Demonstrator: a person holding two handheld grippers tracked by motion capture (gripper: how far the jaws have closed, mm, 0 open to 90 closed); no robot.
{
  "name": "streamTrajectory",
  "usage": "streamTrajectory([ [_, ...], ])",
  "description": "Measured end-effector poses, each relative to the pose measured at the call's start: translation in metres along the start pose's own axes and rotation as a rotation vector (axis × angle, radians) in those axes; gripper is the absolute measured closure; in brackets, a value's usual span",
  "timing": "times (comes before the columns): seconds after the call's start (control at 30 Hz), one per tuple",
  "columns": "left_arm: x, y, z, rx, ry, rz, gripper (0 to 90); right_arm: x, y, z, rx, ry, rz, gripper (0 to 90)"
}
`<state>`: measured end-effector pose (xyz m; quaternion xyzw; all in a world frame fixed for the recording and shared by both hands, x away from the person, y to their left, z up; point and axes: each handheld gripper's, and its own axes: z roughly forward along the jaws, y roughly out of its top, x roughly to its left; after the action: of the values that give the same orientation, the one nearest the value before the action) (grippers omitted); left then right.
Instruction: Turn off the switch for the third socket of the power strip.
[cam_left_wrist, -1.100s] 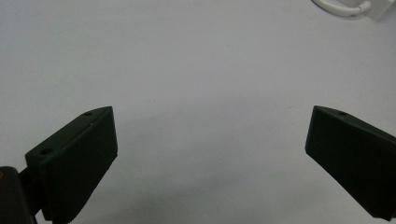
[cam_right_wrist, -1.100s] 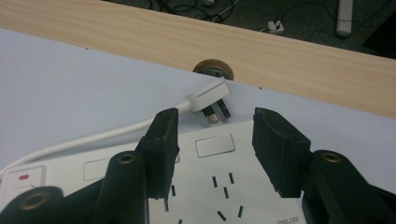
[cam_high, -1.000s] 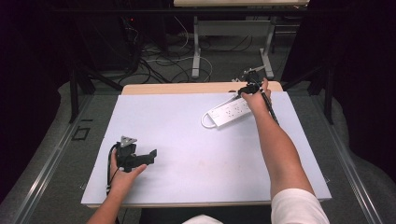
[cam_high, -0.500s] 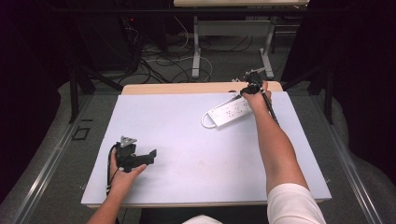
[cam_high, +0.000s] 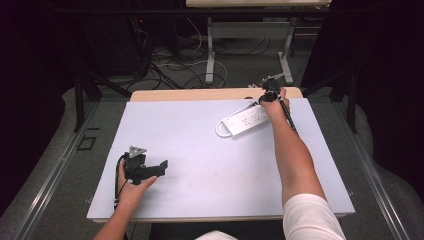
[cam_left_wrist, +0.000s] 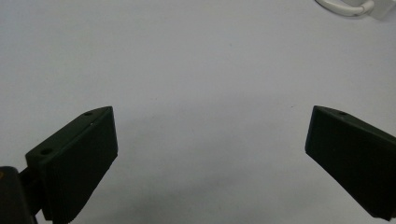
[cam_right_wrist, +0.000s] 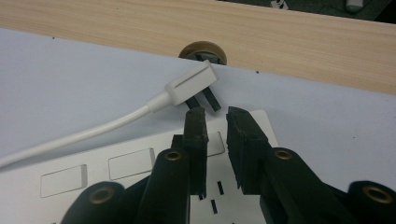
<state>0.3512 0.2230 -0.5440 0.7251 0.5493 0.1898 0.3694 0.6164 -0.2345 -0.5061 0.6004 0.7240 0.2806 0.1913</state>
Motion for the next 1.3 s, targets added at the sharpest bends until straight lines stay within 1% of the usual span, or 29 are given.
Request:
streamTrajectory([
  [0.03, 0.0, 0.0, 0.0, 0.0, 0.0, 0.0, 2.2, 0.0, 0.0, 0.0, 0.005, 0.004, 0.0, 79.1],
  [0.2, 0.0, 0.0, 0.0, 0.0, -0.002, 0.001, 2.2, 0.0, -0.001, 0.003, 0.001, -0.013, -0.015, 80.4],
  [0.23, 0.0, 0.0, 0.0, 0.007, -0.006, 0.003, 2.2, 0.0, -0.001, 0.004, 0.0, -0.014, -0.018, 80.9],
  [0.37, 0.001, 0.0, -0.001, 0.012, -0.004, 0.003, 2.2, 0.002, -0.001, 0.006, 0.005, -0.017, -0.01, 83.9],
  [0.4, 0.0, 0.0, -0.001, 0.008, -0.003, 0.003, 2.2, 0.001, -0.002, 0.006, 0.004, -0.016, -0.02, 85.1],
  [0.47, 0.001, 0.0, -0.001, 0.012, -0.003, 0.003, 2.2, 0.002, -0.002, 0.008, 0.004, -0.013, -0.012, 85.9],
  [0.63, 0.001, 0.0, 0.0, 0.008, -0.003, 0.0, 2.2, 0.002, -0.002, 0.011, 0.01, -0.016, -0.008, 85.9],
  [0.83, 0.001, 0.0, 0.0, 0.009, -0.001, 0.001, 2.2, 0.001, -0.003, 0.013, 0.01, -0.027, -0.015, 84.8],
  [0.9, 0.001, 0.0, 0.0, 0.01, 0.0, 0.001, 2.2, -0.001, -0.003, 0.013, 0.019, -0.022, -0.016, 84.6],
  [0.93, 0.001, 0.0, 0.0, 0.009, 0.0, 0.001, 2.2, -0.001, -0.003, 0.014, 0.005, -0.016, -0.006, 84.6],
  [0.97, 0.001, 0.0, 0.0, 0.009, 0.001, 0.002, 2.2, -0.002, -0.003, 0.014, 0.005, -0.013, -0.007, 84.6],
  [1.03, 0.001, 0.0, 0.0, 0.009, 0.003, 0.001, 2.2, -0.001, -0.003, 0.014, 0.011, -0.016, -0.006, 85.7],
  [1.07, 0.001, 0.0, 0.0, 0.011, 0.004, 0.002, 2.4, -0.001, -0.003, 0.014, 0.016, -0.014, 0.005, 86.4],
  [1.3, 0.001, 0.0, 0.0, 0.008, 0.002, 0.0, 2.6, 0.0, -0.003, 0.014, 0.02, -0.013, 0.004, 87.0],
])
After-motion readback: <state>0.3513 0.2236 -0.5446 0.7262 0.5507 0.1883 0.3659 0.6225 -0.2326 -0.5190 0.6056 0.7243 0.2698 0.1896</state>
